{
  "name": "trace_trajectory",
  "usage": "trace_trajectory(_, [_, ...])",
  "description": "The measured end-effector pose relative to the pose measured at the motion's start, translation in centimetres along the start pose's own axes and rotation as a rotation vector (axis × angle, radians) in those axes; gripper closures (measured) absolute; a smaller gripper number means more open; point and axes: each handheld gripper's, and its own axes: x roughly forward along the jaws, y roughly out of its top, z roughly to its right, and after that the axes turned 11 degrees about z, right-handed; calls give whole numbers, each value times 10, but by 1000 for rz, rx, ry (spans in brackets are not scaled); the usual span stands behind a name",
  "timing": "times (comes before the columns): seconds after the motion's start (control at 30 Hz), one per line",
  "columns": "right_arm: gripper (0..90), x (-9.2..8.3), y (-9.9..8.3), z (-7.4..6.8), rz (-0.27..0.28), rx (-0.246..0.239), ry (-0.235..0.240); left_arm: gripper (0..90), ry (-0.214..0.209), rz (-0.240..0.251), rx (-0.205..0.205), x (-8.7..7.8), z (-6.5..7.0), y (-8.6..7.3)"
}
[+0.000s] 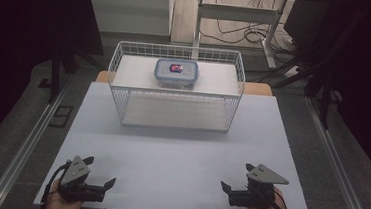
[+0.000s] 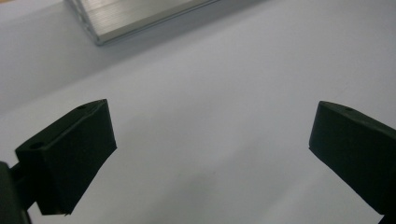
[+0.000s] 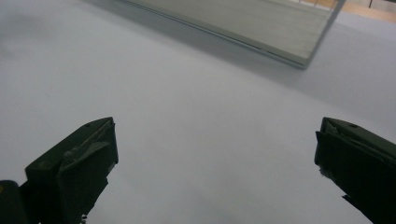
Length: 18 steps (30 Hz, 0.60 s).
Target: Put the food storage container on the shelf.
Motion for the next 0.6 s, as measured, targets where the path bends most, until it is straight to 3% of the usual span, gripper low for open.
trace_trajectory(0.23, [0, -12, -14, 7, -19, 21, -44, 0, 38, -27, -4, -6, -5, -11])
trace_trajectory(0.43, [0, -17, -25, 10, -51, 27, -61, 0, 45, -56, -18, -8, -7, -19])
trace_trajectory(0.6, [0, -21, -39, 11, -112, 36, -73, 0, 47, -53, -58, -9, -11, -21])
